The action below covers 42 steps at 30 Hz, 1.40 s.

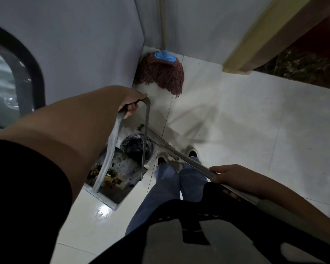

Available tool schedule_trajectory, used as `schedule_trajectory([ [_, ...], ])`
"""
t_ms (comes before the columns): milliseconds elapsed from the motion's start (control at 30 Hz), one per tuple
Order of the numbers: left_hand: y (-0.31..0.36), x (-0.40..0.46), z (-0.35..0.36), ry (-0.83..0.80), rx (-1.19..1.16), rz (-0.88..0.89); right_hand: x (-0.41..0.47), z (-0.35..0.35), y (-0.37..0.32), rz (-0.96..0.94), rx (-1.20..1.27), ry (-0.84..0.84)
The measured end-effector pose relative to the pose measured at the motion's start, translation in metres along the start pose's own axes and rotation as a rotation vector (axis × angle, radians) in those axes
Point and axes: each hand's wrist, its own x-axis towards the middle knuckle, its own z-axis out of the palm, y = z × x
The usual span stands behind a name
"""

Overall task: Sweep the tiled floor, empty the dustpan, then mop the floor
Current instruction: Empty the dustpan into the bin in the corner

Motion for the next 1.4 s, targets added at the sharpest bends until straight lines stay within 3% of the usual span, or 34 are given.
schedule_trajectory([
  [267,0.013,-0.002,0.013,0.0,-0.029,-0.017,0.002,-0.003,0.004,0.003,0.006,-0.008],
  [400,0.017,-0.004,0.013,0.012,0.065,-0.031,0.003,-0.005,0.004,-0.004,0.015,-0.009],
  [767,0.017,-0.008,0.02,0.03,-0.054,0.023,0.009,-0.002,0.008,0.022,0.058,0.001],
  [1100,0.018,-0.004,0.027,-0.007,-0.037,-0.047,0.011,-0.002,0.008,0.017,0.062,0.004],
  [1400,0.018,-0.007,0.018,0.066,0.374,0.005,0.014,-0.001,0.009,0.027,0.082,0.003],
])
